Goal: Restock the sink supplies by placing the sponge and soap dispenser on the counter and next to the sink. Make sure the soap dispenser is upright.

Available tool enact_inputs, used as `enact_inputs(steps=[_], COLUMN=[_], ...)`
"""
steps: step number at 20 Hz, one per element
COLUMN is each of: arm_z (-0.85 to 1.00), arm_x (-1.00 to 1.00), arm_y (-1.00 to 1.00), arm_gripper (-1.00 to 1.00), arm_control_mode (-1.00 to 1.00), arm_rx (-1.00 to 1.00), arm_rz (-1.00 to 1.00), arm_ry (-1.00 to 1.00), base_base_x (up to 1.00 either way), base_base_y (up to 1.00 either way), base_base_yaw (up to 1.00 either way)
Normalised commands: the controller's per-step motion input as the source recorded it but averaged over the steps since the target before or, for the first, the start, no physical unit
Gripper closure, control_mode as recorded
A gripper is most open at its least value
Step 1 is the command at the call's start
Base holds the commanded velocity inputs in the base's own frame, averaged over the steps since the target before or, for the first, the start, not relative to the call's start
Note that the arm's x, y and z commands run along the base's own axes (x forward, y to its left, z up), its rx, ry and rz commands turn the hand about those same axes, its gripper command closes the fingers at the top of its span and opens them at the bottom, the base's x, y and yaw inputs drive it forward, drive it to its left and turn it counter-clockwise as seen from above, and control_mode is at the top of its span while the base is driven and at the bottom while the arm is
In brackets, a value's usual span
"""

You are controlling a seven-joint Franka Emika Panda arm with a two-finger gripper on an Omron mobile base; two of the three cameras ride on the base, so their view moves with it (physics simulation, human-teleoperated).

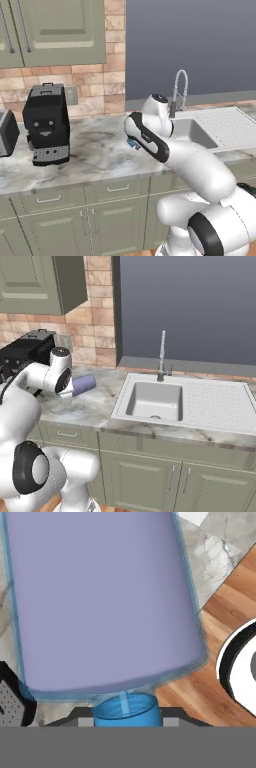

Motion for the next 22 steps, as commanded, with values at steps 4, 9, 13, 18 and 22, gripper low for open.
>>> enact_inputs(steps=[4,9,13,18,22], arm_z=[0.20,-0.01,0.00,0.00,0.06], arm_x=[0.33,0.06,0.05,0.15,0.54], arm_y=[0.09,0.00,0.03,0.06,0.13], arm_gripper=[1.00,1.00,1.00,1.00,1.00], arm_control_mode=[-1.00,-1.00,-1.00,-1.00,-1.00], arm_rx=[0.26,0.39,0.42,0.33,0.19], arm_rz=[-0.14,-0.18,-0.18,-0.17,-0.18], arm_ry=[0.23,0.17,0.18,0.04,0.00], base_base_x=[0.00,0.00,0.00,0.00,0.00], base_base_y=[0.00,0.00,0.00,0.00,0.00], base_base_yaw=[0.00,0.00,0.00,0.00,0.00])
